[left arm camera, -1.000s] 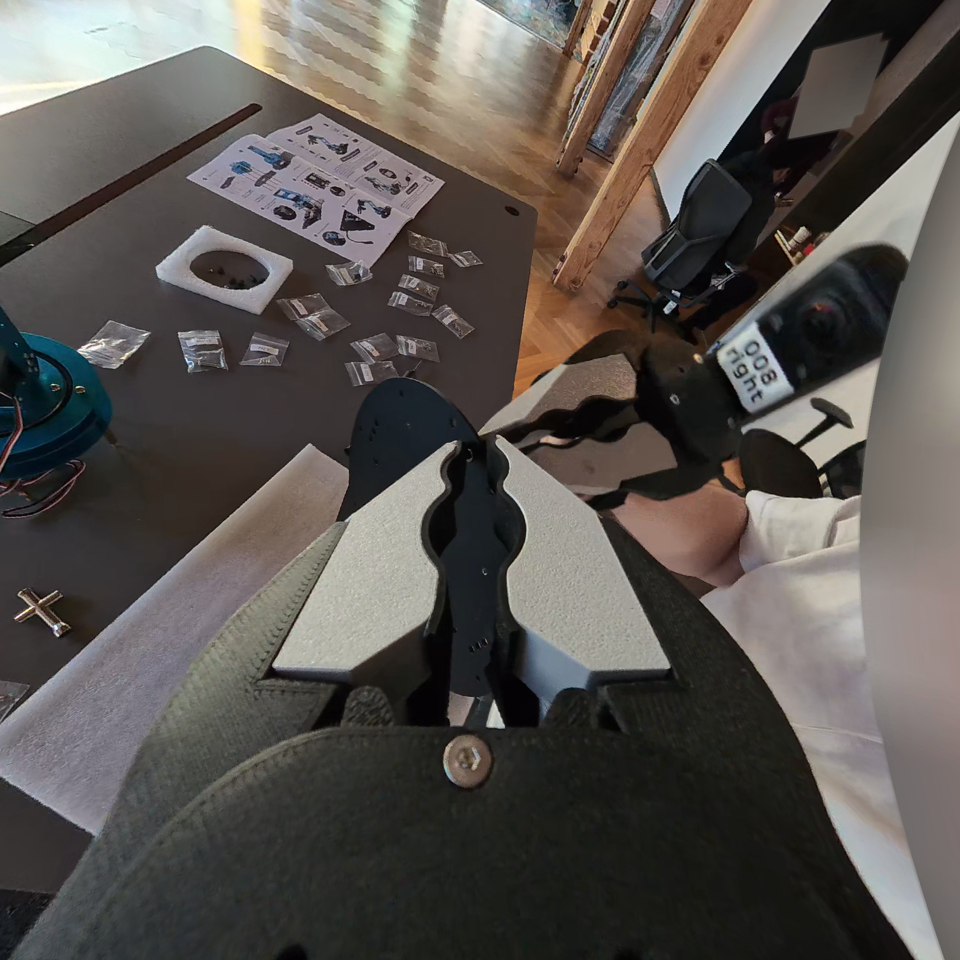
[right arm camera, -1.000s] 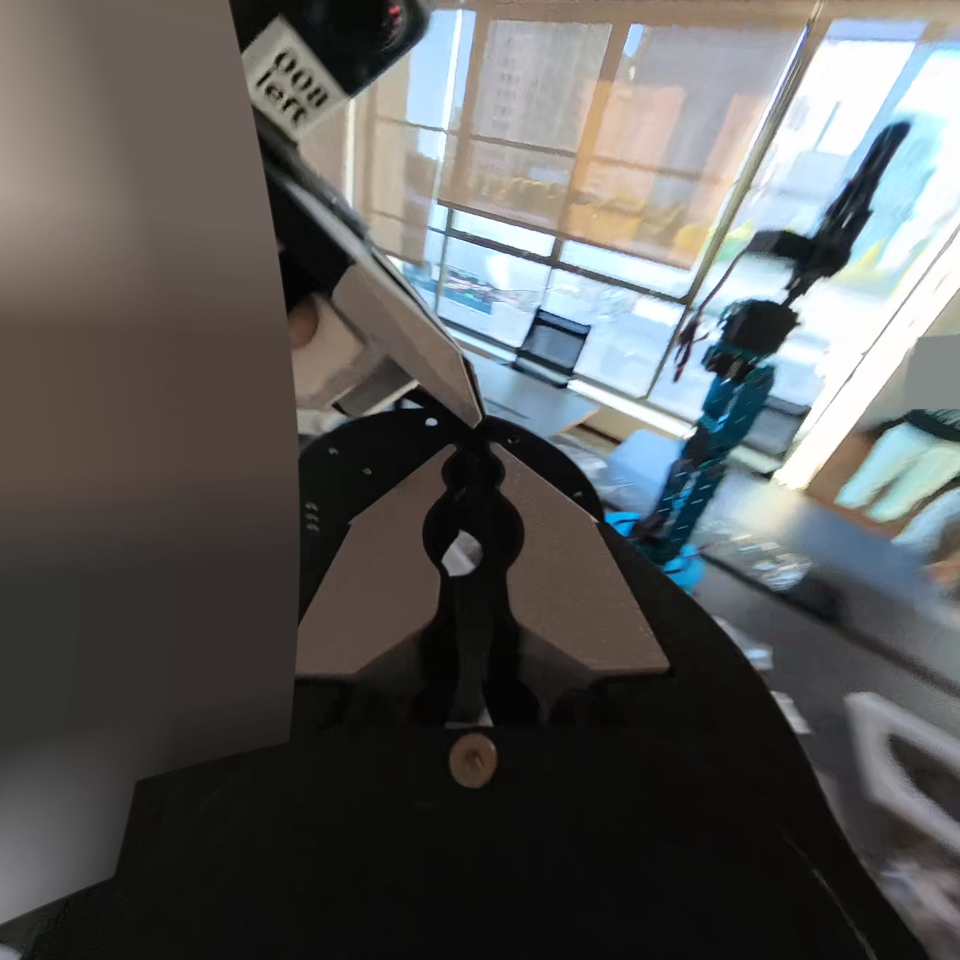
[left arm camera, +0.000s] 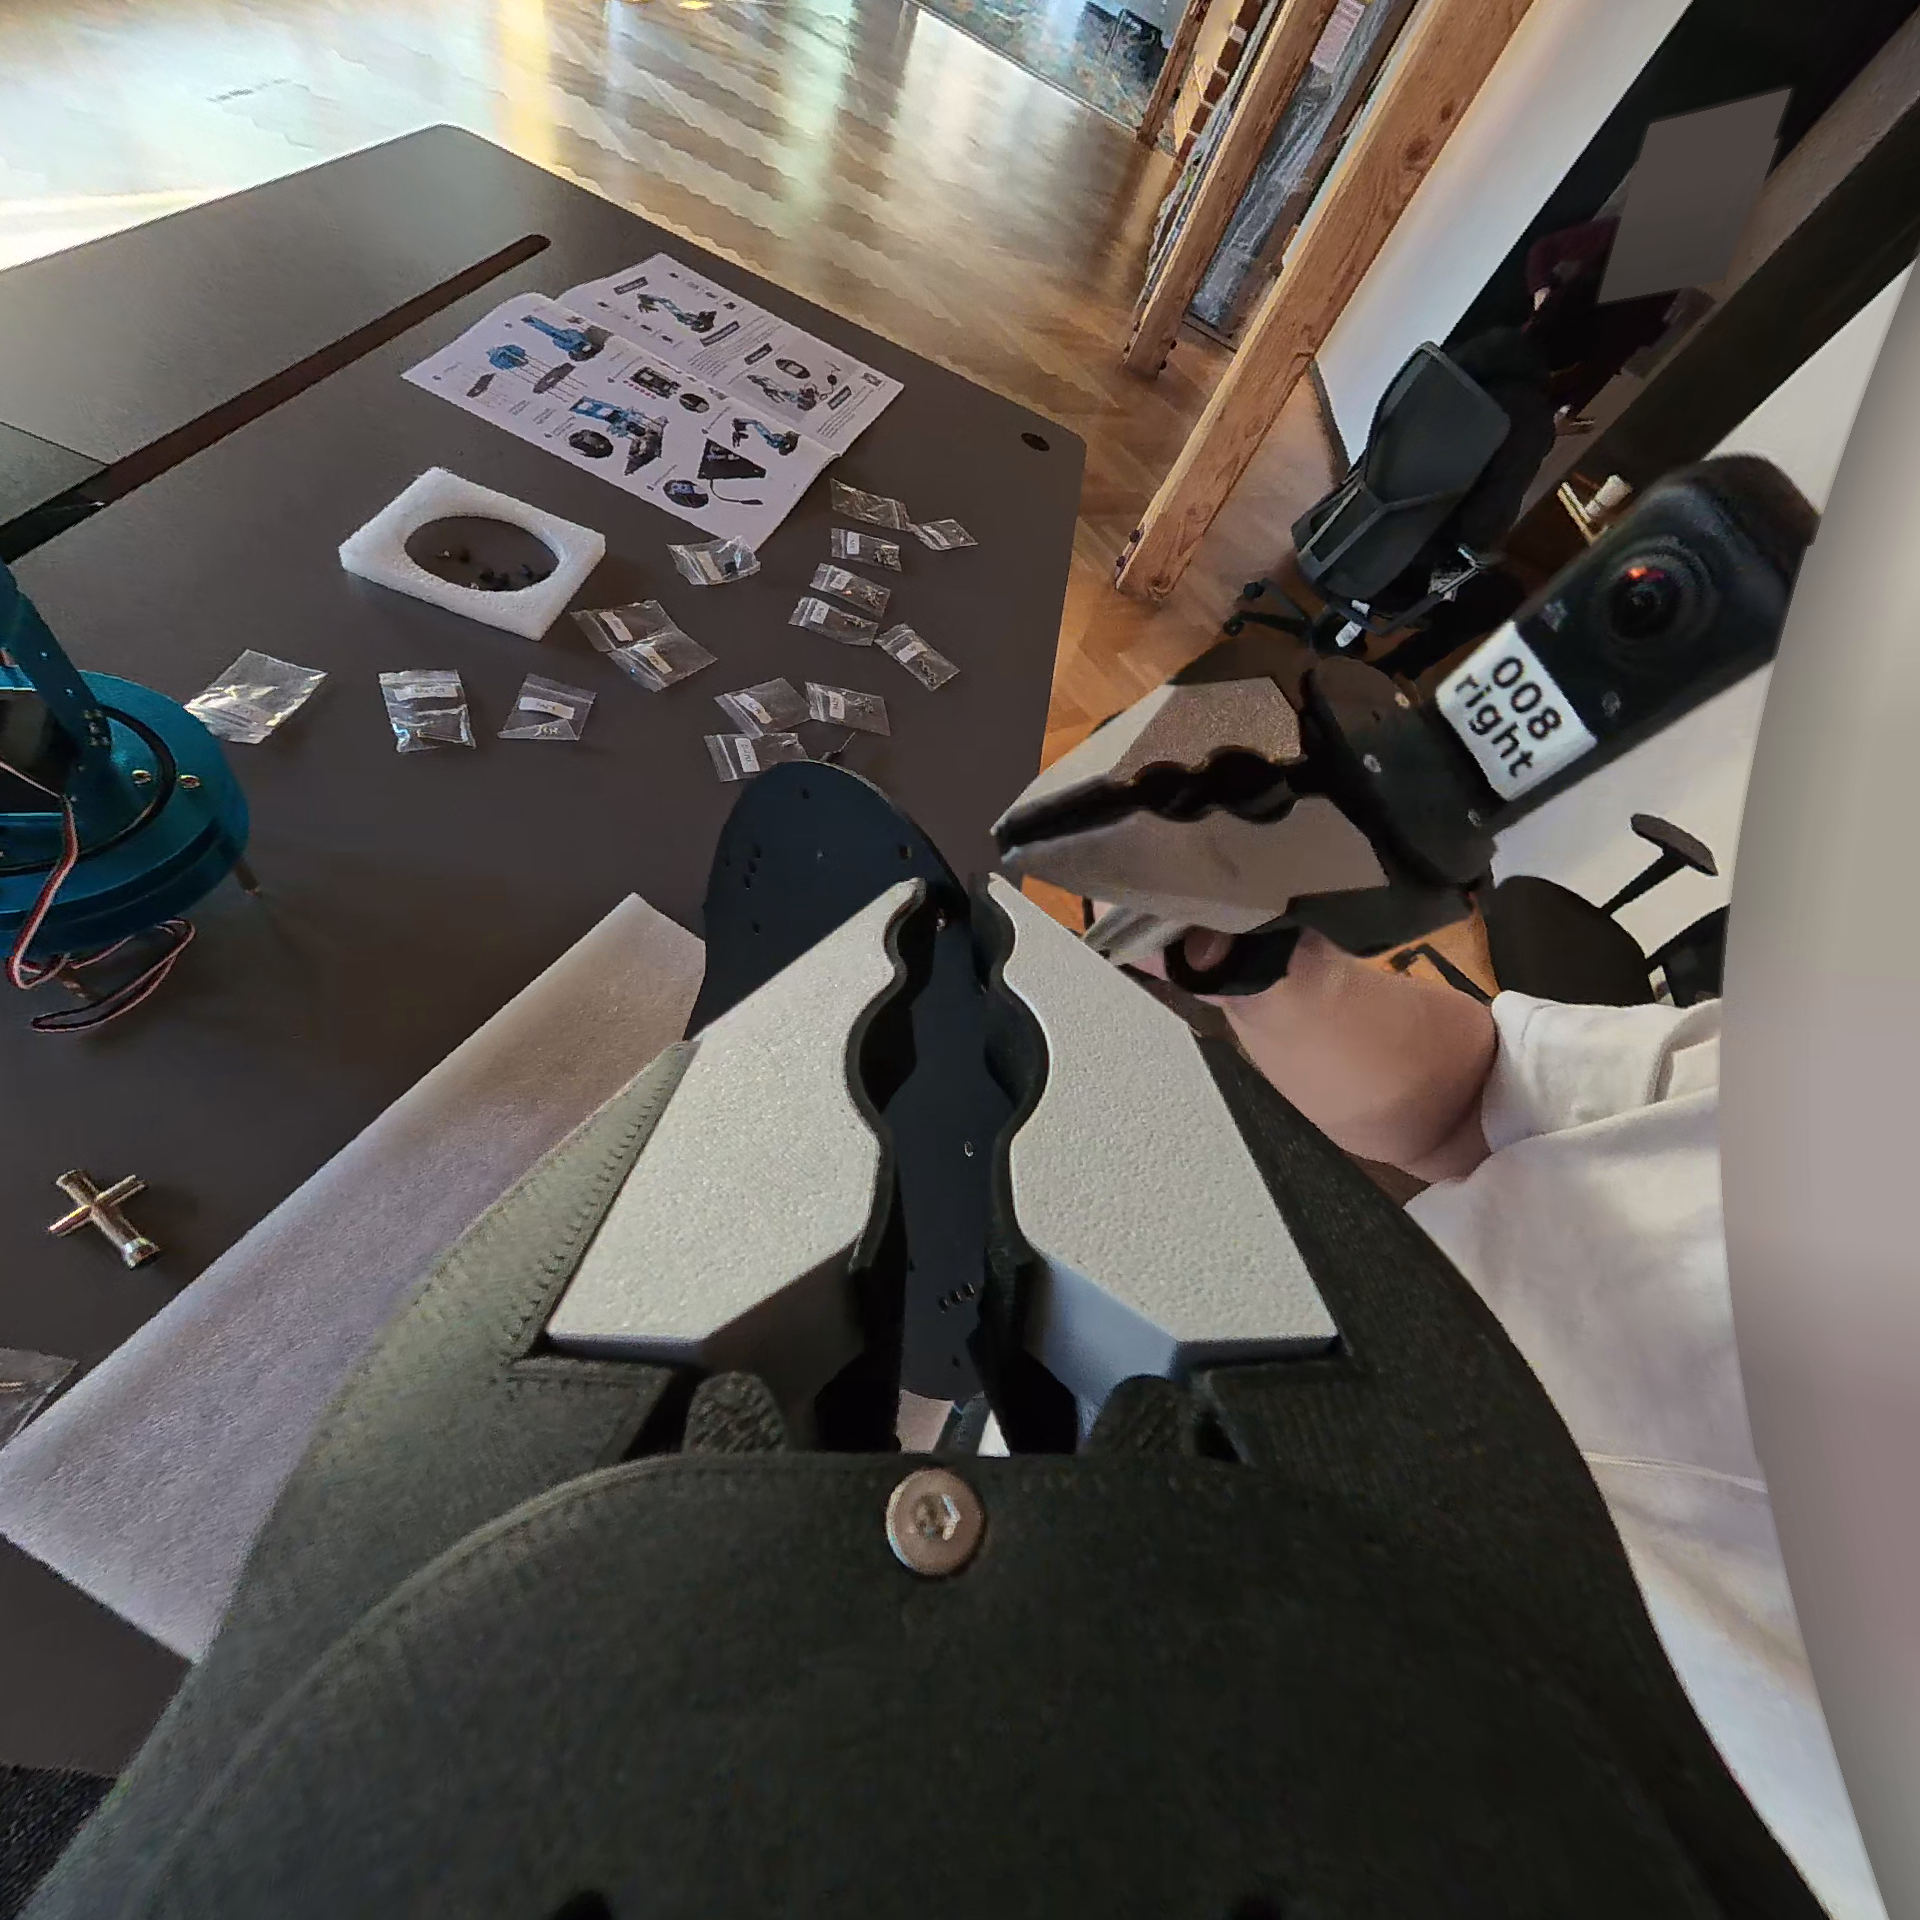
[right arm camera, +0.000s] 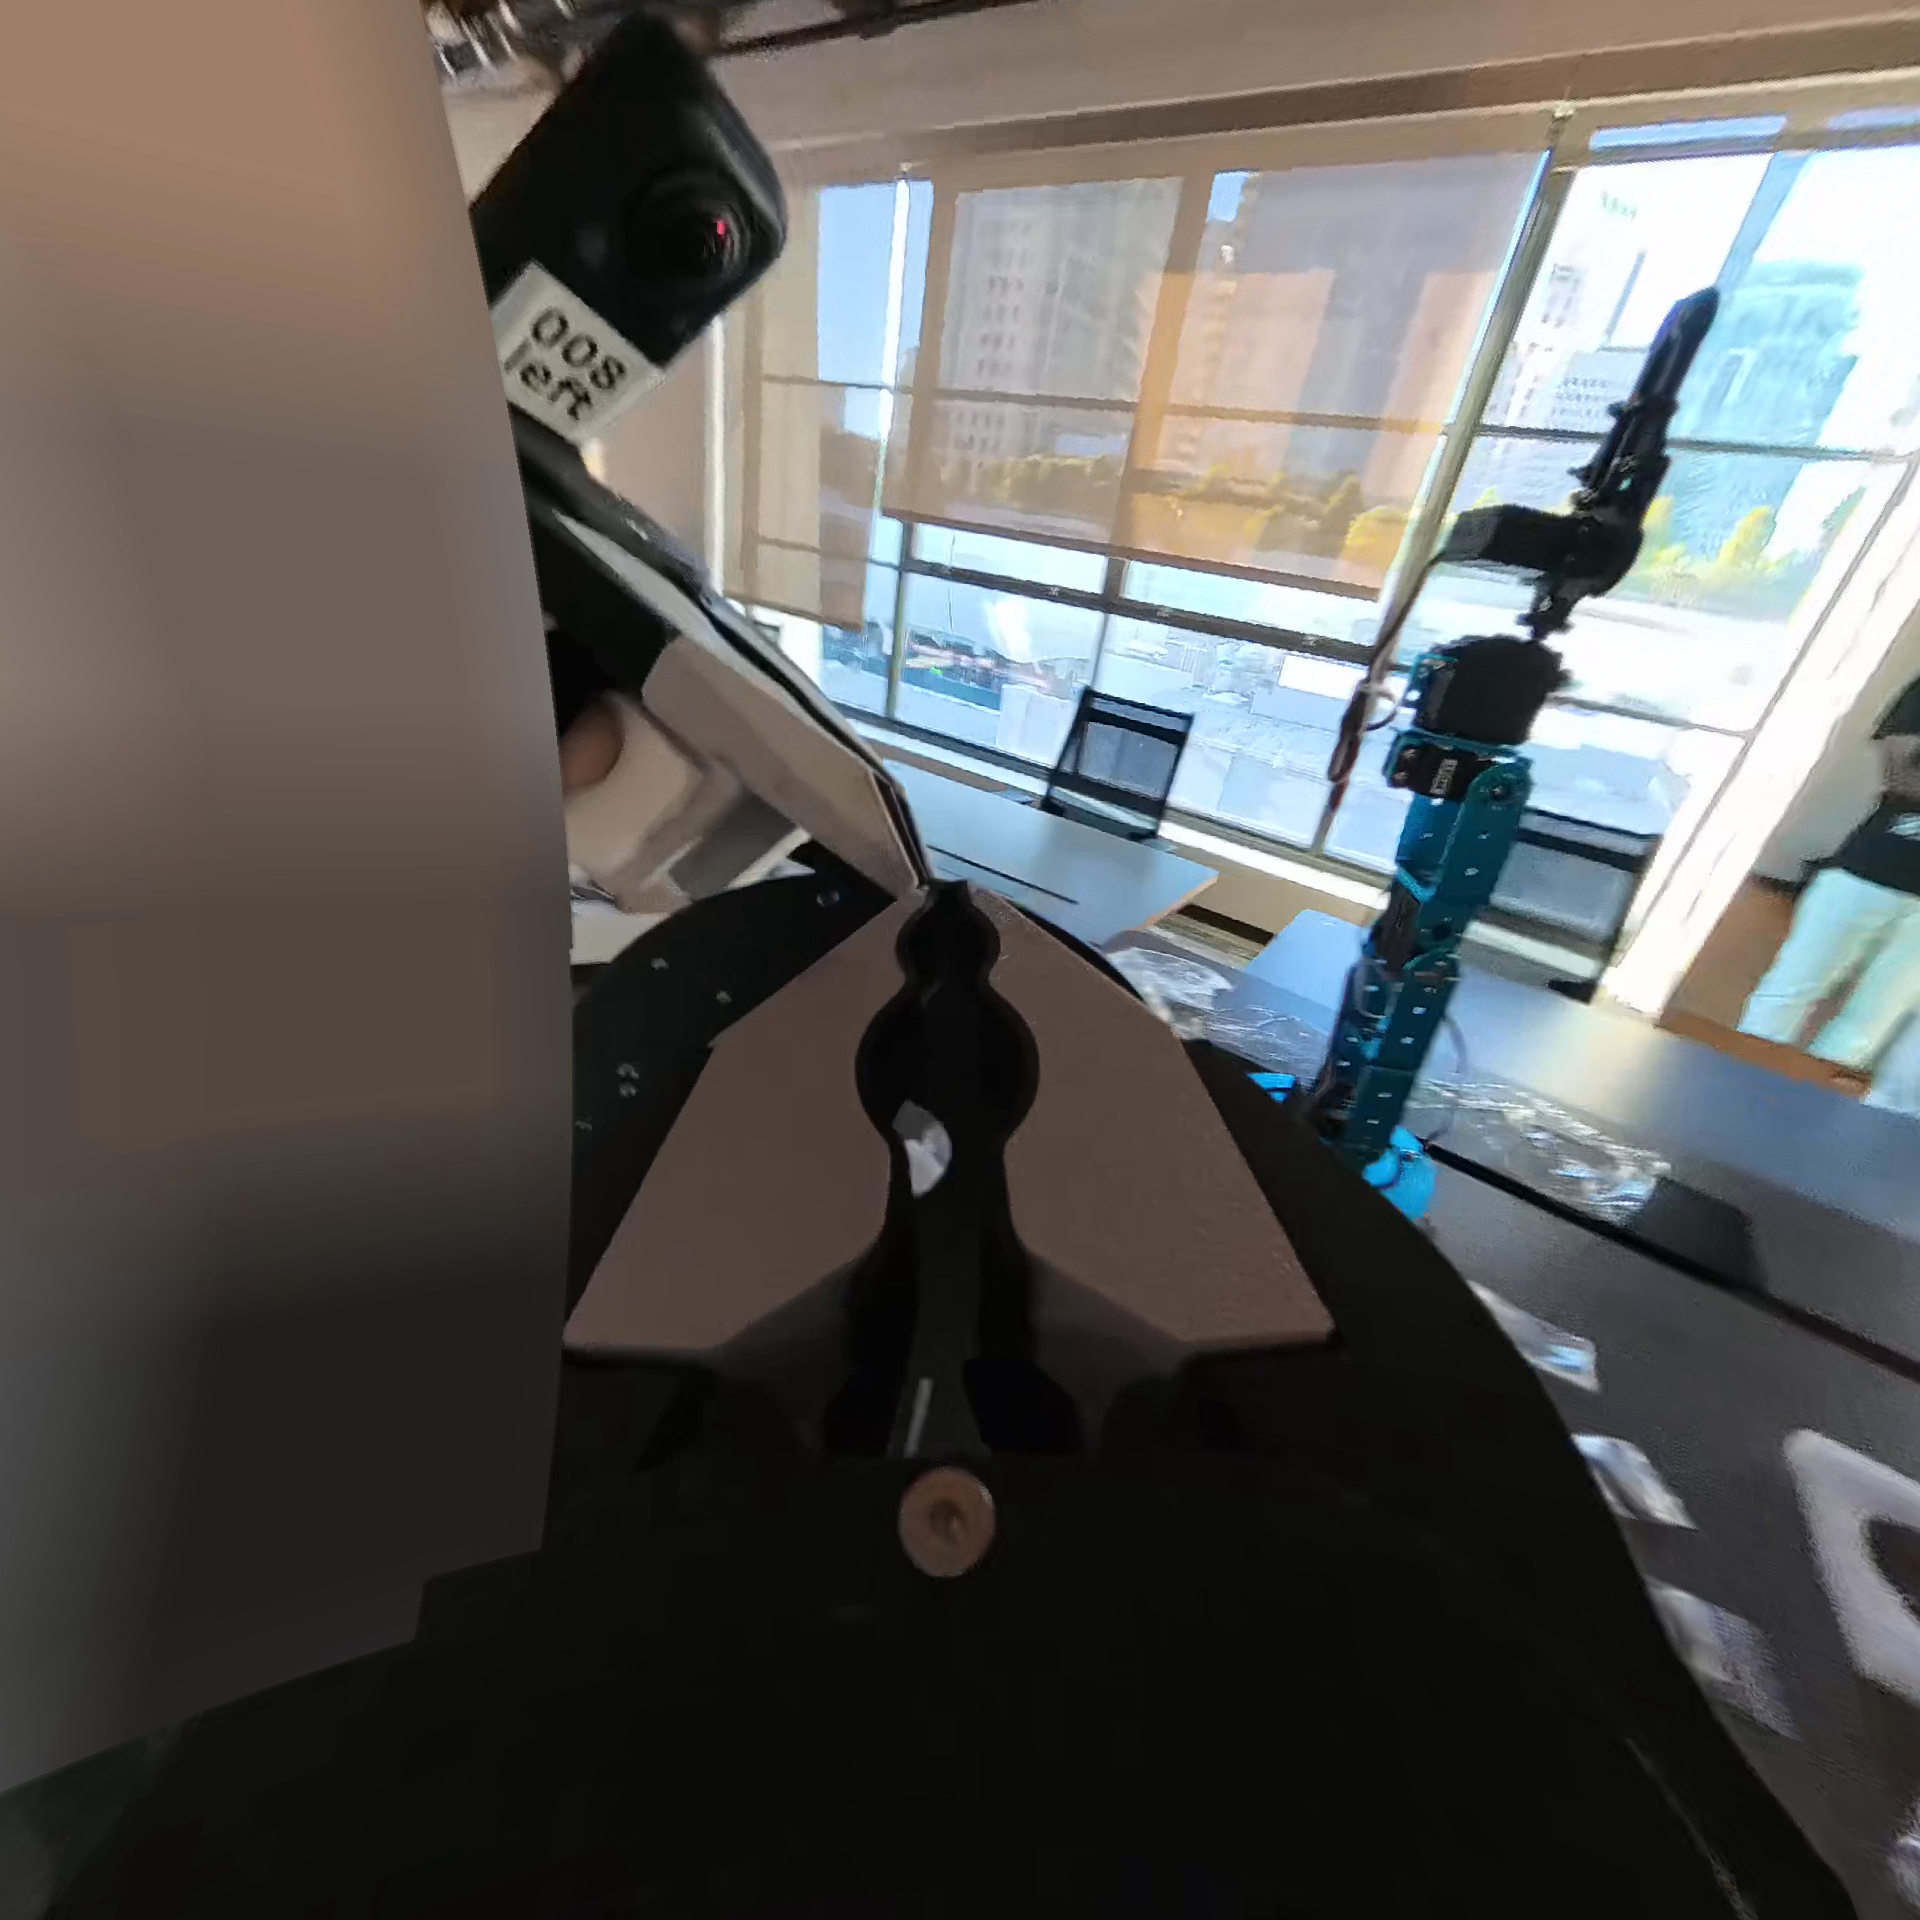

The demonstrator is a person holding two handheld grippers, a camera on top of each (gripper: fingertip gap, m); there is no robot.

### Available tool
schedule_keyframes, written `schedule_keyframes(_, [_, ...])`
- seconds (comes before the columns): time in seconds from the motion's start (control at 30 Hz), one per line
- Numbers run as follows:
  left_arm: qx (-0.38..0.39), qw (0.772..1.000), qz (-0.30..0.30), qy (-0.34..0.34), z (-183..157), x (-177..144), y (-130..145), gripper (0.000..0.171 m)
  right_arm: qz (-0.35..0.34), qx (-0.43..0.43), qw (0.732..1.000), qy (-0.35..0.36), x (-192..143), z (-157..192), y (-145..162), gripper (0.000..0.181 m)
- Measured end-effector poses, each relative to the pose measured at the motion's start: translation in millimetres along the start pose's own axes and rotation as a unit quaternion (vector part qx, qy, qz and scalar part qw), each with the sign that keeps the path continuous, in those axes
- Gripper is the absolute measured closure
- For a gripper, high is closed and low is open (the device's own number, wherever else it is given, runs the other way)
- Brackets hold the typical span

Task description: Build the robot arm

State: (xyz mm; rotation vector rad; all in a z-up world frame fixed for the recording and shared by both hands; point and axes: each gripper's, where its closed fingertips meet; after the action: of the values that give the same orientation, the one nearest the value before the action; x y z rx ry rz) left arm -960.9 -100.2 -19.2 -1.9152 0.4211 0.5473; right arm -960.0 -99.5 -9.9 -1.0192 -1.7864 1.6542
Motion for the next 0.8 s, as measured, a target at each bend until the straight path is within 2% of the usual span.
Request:
schedule_keyframes(0.03, [0.000, 1.000, 0.000, 0.000, -1, 1, 0, 0.166, -0.006, 0.013, 1.000, -0.018, -2, 2, -2, 0.181])
schedule_keyframes(0.1, [0.003, 1.000, 0.000, -0.002, -1, 1, 0, 0.166, -0.008, 0.002, 0.999, -0.038, -4, 6, -2, 0.165])
schedule_keyframes(0.23, [0.001, 1.000, 0.000, 0.001, -2, 2, 0, 0.166, 0.034, -0.104, 0.994, 0.013, 4, 7, 12, 0.171])
schedule_keyframes(0.3, [0.002, 1.000, 0.001, 0.002, -3, 3, 0, 0.166, 0.030, -0.148, 0.988, 0.046, 5, 7, 11, 0.174])
schedule_keyframes(0.4, [0.004, 1.000, 0.001, 0.001, -3, 4, -1, 0.167, 0.025, -0.168, 0.983, 0.064, 5, 8, 9, 0.177])
schedule_keyframes(0.5, [0.004, 1.000, -0.002, -0.002, -2, 3, -1, 0.167, 0.034, -0.095, 0.995, 0.027, 6, 8, 9, 0.177])
schedule_keyframes(0.57, [0.004, 1.000, -0.005, -0.006, -1, 2, -2, 0.167, 0.041, 0.030, 0.998, -0.030, 8, 7, 10, 0.178])
schedule_keyframes(0.67, [0.002, 1.000, -0.008, -0.007, 0, 2, -2, 0.167, 0.039, 0.237, 0.963, -0.127, 9, 8, 11, 0.178])
schedule_keyframes(0.73, [0.002, 1.000, -0.008, -0.007, -1, 2, -2, 0.167, 0.031, 0.275, 0.950, -0.147, 8, 8, 10, 0.178])
schedule_keyframes(0.8, [0.002, 1.000, -0.008, -0.006, -1, 2, -2, 0.167, 0.016, 0.221, 0.966, -0.132, 6, 9, 9, 0.174])
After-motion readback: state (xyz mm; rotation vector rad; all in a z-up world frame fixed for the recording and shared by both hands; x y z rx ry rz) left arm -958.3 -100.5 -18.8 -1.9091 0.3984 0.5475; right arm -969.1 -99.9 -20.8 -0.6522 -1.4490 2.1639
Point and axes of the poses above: each gripper's, where its closed fingertips meet, x out along the fingers, y out of its underside, z = x × y across the jaws, and after that the axes turned 13 degrees about z, right-handed
